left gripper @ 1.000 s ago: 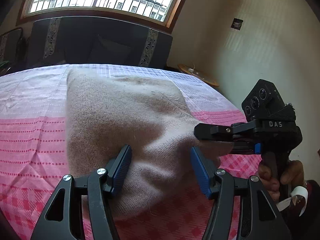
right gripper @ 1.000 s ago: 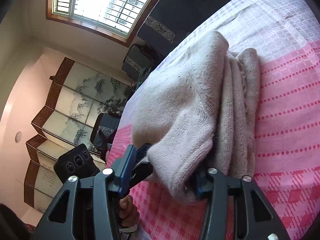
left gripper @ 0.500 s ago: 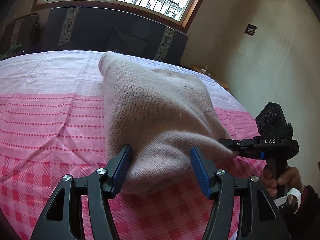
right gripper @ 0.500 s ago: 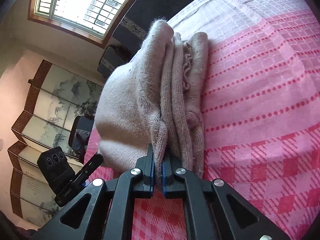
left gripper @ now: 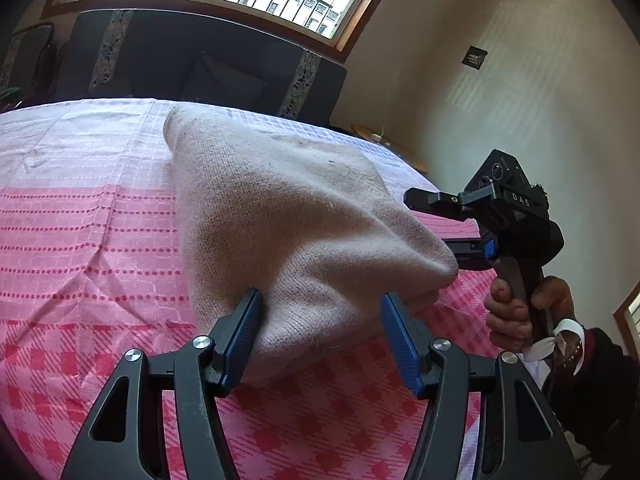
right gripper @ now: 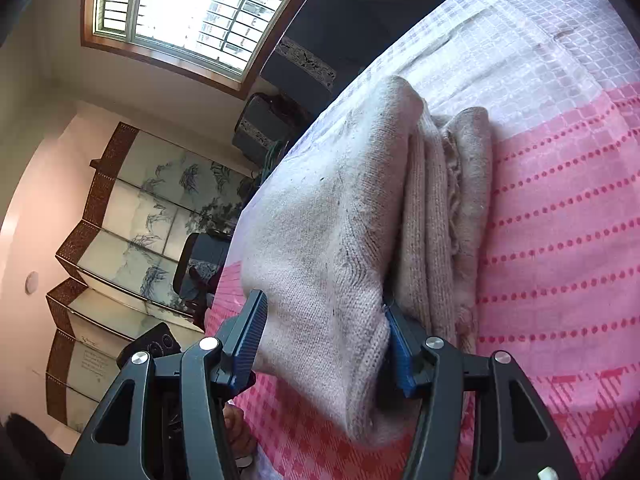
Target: Fold small clothes
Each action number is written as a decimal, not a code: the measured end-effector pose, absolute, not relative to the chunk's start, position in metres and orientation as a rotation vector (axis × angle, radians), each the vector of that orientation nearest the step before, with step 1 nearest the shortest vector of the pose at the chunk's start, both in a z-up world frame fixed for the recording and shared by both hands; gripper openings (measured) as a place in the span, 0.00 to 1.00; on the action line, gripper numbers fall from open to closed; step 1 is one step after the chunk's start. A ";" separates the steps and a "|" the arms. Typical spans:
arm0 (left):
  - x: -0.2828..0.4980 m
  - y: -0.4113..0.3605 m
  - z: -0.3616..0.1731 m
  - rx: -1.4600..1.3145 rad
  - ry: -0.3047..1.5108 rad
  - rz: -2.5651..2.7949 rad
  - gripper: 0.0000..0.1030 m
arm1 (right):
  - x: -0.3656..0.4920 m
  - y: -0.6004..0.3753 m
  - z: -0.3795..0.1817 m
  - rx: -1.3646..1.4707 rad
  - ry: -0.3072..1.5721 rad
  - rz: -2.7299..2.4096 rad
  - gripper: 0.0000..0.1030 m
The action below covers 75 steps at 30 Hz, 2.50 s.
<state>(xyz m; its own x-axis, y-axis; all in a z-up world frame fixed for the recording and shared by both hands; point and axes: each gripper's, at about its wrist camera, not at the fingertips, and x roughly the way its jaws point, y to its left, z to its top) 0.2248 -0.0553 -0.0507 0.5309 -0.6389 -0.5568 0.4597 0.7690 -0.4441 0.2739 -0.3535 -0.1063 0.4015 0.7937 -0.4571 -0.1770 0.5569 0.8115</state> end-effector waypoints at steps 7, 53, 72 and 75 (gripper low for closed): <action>0.224 -0.052 -0.052 -0.272 0.778 -0.677 0.60 | 0.304 -0.344 -0.096 0.616 0.962 0.532 0.10; 0.206 -0.054 -0.008 -0.206 0.634 -0.693 0.60 | 0.192 -0.363 -0.050 0.380 0.769 0.484 0.18; 0.230 -0.080 -0.012 -0.131 0.676 -0.666 0.57 | 0.203 -0.320 -0.069 0.285 0.880 0.668 0.13; 0.246 -0.078 0.013 -0.156 0.624 -0.662 0.57 | 0.220 -0.336 -0.045 0.303 0.801 0.598 0.14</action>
